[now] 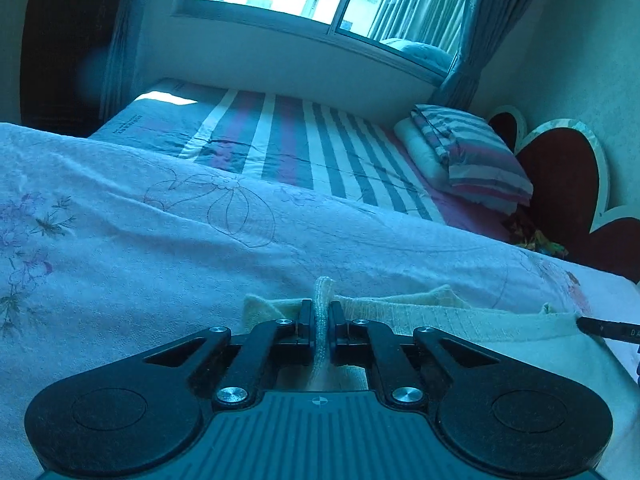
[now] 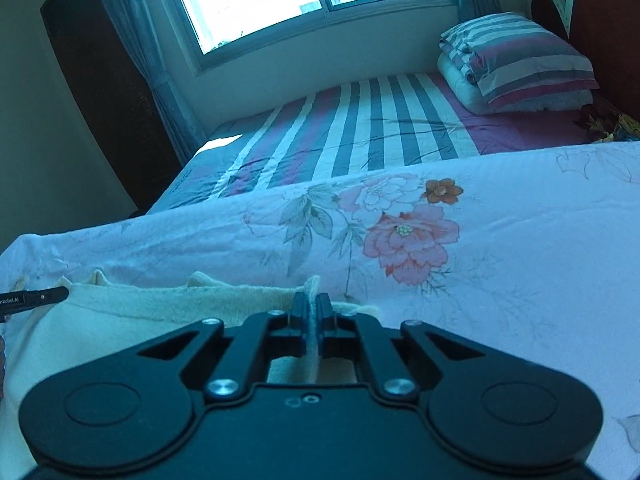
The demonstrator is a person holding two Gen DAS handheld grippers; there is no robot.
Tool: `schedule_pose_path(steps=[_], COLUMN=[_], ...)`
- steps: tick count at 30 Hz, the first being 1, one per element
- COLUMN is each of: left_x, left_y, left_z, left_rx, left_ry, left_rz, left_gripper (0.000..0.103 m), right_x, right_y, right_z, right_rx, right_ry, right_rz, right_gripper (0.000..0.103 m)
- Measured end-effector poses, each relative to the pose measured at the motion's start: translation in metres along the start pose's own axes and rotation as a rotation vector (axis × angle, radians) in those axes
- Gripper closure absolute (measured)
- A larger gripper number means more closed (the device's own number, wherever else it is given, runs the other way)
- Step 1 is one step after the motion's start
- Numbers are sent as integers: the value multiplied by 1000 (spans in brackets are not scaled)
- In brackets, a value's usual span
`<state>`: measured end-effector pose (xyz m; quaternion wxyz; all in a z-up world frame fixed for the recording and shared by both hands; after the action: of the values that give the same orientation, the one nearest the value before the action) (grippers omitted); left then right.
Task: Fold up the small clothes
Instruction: 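Lift the hem with both grippers and fold it over toward the collar, then open both grippers and release the folded hem on the sweater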
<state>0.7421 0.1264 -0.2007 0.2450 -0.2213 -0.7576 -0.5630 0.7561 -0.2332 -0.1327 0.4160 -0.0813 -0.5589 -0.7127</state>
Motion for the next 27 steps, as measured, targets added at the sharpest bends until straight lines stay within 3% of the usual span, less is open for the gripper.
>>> schedule_pose_path(steps=[2, 3, 4, 6, 11, 14, 17, 22, 24, 27], left_x=[10, 20, 34, 61, 102, 90, 64, 87, 103, 99], left_y=[3, 6, 9, 10, -15, -33, -50, -52, -45, -28], left_z=[5, 9, 11, 7, -42, -78, -78, -45, -42, -60], left_rx=[10, 18, 27, 7, -38, -136, -177, -162, -145, -177], left_ry=[50, 78, 106, 148, 105, 78, 115, 178, 178, 138], left_rz=[-21, -49, -91, -164, -183, -131, -50, -81, -121, -137], left_gripper=[84, 72, 49, 30, 30, 30, 30, 30, 30, 30], right_x=[9, 18, 30, 46, 60, 47, 35, 58, 71, 67], right_y=[4, 7, 10, 7, -25, -43, -48, -45, -41, -33], right_z=[-1, 1, 9, 30, 92, 114, 104, 50, 49, 79], right_rx=[-18, -11, 10, 67, 190, 247, 231, 163, 139, 167], right_ry=[-34, -52, -40, -16, 37, 37, -20, -156, -142, -86], right_rz=[-23, -46, -69, -78, -39, 0, 24, -4, -30, -56], right_gripper=[86, 82, 84, 86, 88, 88, 91, 93, 87, 86])
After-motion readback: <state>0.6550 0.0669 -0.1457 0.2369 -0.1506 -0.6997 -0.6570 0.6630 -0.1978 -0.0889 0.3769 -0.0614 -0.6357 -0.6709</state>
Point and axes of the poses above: each gripper's, at about its wrist camera, not at the fingertips, and x roughly against the way its jaws point, z to its left, y to its top, the point moved 10 cm from there along -x, roughly the way its jaws point, and after that the axes turned 4 degrees about y, right-handed, at the moved point
